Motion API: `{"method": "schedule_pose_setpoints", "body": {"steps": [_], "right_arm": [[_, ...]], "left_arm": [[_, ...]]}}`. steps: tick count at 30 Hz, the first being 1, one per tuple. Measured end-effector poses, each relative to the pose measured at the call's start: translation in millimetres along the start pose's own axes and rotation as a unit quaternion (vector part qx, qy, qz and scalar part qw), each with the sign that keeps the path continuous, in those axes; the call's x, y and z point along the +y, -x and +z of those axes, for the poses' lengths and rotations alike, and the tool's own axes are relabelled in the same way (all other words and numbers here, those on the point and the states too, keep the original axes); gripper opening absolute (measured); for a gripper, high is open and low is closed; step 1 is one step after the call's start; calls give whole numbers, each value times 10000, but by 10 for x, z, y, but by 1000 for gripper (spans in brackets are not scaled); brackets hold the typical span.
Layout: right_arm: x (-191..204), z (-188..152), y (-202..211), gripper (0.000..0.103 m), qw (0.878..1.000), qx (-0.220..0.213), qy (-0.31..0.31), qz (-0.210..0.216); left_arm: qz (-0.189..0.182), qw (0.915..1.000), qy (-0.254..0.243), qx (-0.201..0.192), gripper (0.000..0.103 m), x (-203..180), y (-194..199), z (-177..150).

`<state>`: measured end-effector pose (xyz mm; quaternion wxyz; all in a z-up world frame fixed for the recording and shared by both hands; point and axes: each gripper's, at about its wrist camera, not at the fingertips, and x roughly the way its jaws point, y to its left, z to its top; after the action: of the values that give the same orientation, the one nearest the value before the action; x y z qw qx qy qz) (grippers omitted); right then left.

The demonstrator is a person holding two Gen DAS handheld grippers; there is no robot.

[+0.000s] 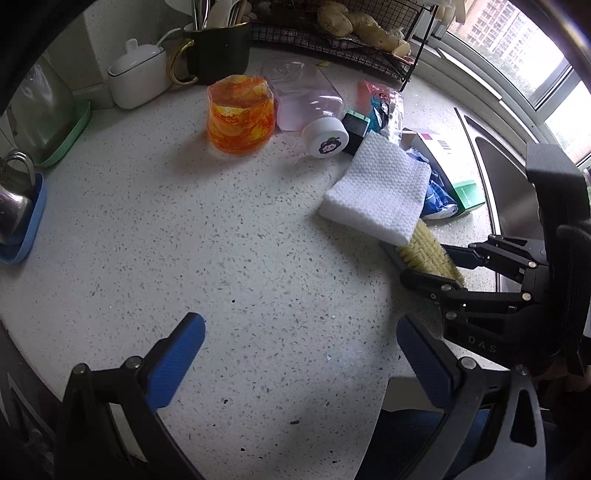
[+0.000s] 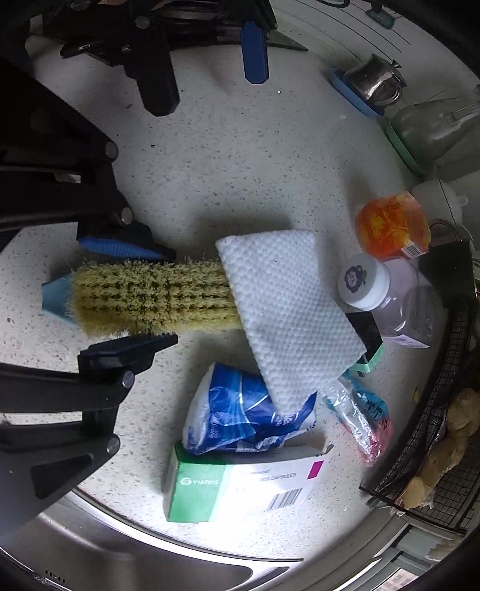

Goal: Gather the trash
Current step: 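Grasp the yellow scrub brush with the right gripper while the left tool approaches the orange cup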

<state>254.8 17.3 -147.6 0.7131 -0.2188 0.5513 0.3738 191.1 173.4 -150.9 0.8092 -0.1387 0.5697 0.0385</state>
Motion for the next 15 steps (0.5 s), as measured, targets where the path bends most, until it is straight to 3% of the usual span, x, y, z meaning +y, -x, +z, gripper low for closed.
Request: {"method": "schedule_pose_setpoints", "body": {"steps": [15], "right_arm": [[-419,-472,825,35,9978,-438,-486,74]], "left_arm": [[-30,9997,-168,-190,103,-91,183,229]]}}
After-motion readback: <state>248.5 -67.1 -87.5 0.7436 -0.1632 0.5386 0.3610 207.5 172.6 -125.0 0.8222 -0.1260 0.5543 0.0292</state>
